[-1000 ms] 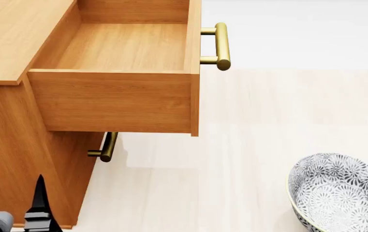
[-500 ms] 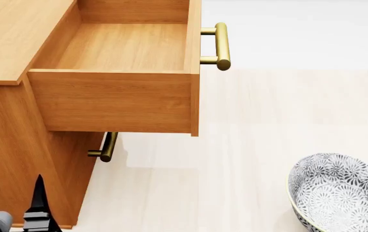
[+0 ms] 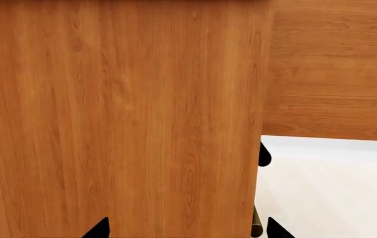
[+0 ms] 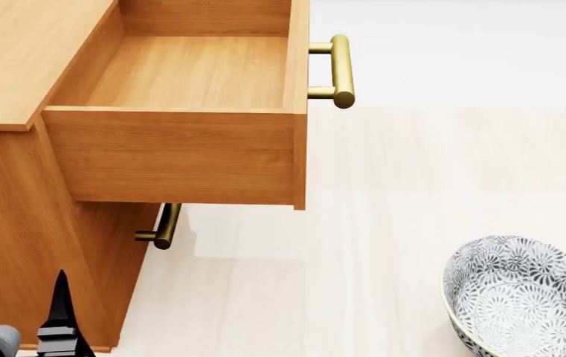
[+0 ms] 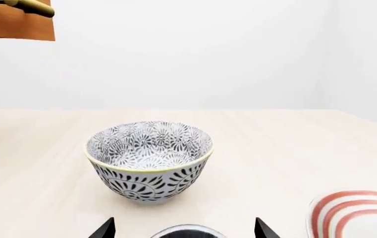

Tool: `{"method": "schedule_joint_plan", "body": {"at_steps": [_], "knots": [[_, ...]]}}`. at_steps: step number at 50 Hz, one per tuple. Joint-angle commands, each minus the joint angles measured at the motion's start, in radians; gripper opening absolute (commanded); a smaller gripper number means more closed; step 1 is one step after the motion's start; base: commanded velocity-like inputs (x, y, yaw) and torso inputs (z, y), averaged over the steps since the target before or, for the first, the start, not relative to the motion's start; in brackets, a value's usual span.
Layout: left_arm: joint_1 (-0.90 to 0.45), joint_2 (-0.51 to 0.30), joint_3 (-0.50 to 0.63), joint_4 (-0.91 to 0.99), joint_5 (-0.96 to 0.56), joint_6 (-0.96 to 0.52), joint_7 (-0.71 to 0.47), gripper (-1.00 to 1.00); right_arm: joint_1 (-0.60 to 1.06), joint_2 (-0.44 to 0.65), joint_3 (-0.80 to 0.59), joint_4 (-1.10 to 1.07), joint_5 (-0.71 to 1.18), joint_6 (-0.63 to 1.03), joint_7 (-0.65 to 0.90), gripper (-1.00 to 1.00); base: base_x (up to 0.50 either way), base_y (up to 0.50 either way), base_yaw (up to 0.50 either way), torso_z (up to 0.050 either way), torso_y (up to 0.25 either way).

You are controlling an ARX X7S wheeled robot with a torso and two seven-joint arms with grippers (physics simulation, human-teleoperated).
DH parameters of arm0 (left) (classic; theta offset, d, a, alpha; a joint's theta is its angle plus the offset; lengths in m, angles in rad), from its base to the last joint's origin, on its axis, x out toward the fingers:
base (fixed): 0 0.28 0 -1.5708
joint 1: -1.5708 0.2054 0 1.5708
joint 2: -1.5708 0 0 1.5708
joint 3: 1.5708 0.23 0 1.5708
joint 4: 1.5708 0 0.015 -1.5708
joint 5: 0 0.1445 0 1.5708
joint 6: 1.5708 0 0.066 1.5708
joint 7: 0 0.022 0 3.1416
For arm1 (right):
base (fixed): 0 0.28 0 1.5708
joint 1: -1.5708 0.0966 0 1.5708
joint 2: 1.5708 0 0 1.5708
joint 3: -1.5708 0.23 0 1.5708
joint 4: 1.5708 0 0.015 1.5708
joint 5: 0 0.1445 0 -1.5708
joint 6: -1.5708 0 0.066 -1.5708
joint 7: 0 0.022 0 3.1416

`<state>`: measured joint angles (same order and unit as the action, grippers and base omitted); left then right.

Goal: Put the ketchup in the top drawer of the cabinet.

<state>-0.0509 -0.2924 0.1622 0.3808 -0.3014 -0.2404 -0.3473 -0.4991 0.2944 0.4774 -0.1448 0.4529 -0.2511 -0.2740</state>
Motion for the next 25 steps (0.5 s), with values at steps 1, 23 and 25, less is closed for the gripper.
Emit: {"method": "schedule_joint_plan", "body": {"at_steps": [1,23,25], "knots": [[0.001,-0.005,0.002,0.003,-0.004,-0.001,-0.005,1.00,-0.002,-0.005,-0.005,0.004,-0.002,0.001,0.005,1.00,0.00,0.00,0.00,0.000,0.000],[-0.002,-0.009,0.004,-0.005,-0.012,0.002,-0.013,1.00,0.020,0.008,-0.020,0.055,-0.026,0.052,0.035,1.00,0.00,0.00,0.00,0.000,0.000],[-0.003,-0.009,0.005,-0.007,-0.013,0.003,-0.013,1.00,0.024,0.009,-0.023,0.063,-0.025,0.056,0.033,1.00,0.00,0.00,0.00,0.000,0.000]]}}
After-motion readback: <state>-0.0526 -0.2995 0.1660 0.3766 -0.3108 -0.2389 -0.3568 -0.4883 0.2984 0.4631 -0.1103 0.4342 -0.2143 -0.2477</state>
